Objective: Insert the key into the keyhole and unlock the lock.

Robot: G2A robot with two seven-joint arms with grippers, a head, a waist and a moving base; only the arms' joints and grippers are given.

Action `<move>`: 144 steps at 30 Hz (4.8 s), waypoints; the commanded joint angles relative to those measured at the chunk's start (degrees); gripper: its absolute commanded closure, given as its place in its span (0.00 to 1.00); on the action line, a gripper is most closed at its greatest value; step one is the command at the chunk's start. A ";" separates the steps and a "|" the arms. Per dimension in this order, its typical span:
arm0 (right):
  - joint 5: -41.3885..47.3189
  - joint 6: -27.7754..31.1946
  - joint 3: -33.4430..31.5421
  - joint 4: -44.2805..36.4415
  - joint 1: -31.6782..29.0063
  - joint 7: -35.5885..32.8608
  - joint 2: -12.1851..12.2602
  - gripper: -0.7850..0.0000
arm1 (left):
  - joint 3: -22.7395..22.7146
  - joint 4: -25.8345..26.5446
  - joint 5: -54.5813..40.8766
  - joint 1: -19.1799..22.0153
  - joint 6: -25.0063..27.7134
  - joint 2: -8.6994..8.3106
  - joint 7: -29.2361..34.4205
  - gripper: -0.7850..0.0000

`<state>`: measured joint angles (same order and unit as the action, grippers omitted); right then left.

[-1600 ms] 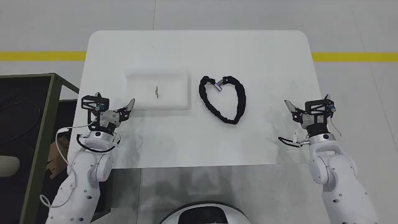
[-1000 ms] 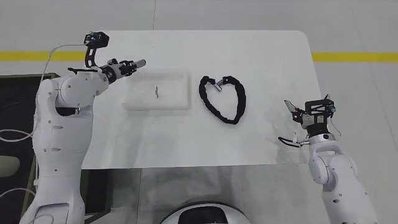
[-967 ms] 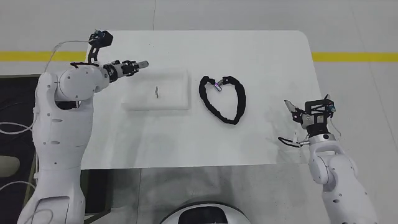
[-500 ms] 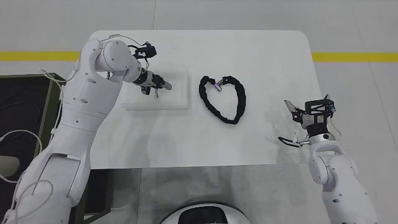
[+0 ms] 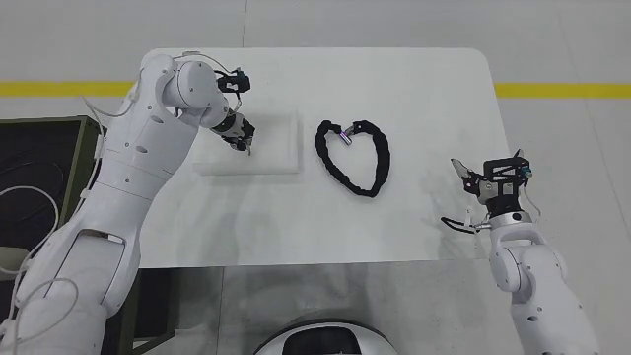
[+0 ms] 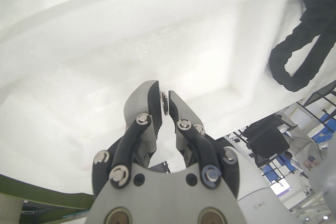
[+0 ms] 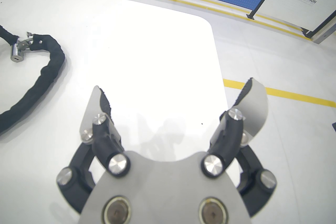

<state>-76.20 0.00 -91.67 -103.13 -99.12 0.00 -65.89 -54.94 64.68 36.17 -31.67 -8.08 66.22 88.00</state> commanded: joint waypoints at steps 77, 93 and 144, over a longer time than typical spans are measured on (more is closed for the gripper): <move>27.26 15.99 29.57 -5.68 19.28 -8.79 -5.50 0.00 | -35.43 9.90 -43.09 -22.13 6.75 -5.38 -23.88 1.00; -1.04 44.99 36.50 23.80 50.78 -30.31 -8.10 0.00 | -35.43 9.90 -43.09 -22.13 6.75 -5.38 -23.88 1.00; -12.94 56.48 21.74 25.53 53.75 -27.49 -9.36 1.00 | -35.43 9.90 -43.09 -22.13 6.75 -5.38 -23.88 1.00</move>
<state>-89.14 56.46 -69.93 -77.60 -45.37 -27.48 -75.26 -90.38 74.58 -6.92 -53.80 -1.32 60.84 64.12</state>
